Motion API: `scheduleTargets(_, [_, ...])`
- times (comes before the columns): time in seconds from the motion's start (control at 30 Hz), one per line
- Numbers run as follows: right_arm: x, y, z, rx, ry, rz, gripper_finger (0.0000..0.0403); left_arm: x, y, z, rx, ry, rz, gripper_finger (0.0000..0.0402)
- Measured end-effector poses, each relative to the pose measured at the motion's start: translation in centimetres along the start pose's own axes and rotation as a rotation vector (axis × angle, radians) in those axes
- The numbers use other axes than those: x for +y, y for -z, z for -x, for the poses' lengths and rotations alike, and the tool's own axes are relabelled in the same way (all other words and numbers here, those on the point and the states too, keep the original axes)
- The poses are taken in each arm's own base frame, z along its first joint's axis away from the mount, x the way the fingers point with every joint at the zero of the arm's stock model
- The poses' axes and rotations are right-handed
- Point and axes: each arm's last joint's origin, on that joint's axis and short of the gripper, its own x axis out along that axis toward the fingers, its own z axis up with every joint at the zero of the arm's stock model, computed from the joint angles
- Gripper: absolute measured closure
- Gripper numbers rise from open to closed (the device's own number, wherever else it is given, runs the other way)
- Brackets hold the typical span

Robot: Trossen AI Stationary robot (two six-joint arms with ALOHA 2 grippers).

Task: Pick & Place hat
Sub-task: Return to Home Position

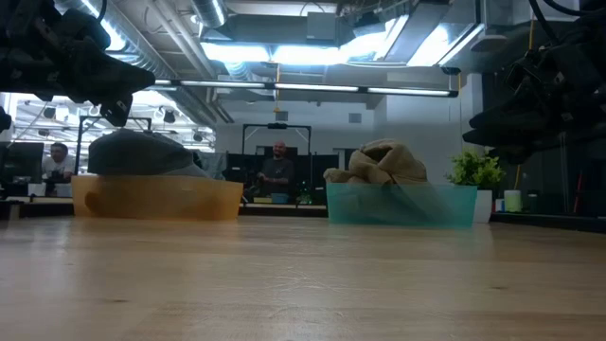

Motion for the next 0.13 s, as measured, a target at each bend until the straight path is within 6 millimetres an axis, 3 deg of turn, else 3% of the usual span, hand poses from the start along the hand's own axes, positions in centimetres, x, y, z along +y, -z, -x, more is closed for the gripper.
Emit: scheduleTargets(0.13, [0.0,0.0,0.0,0.0,0.0,0.0,0.0238,0.0,0.0,0.0,0.0,0.0,0.0,0.0385])
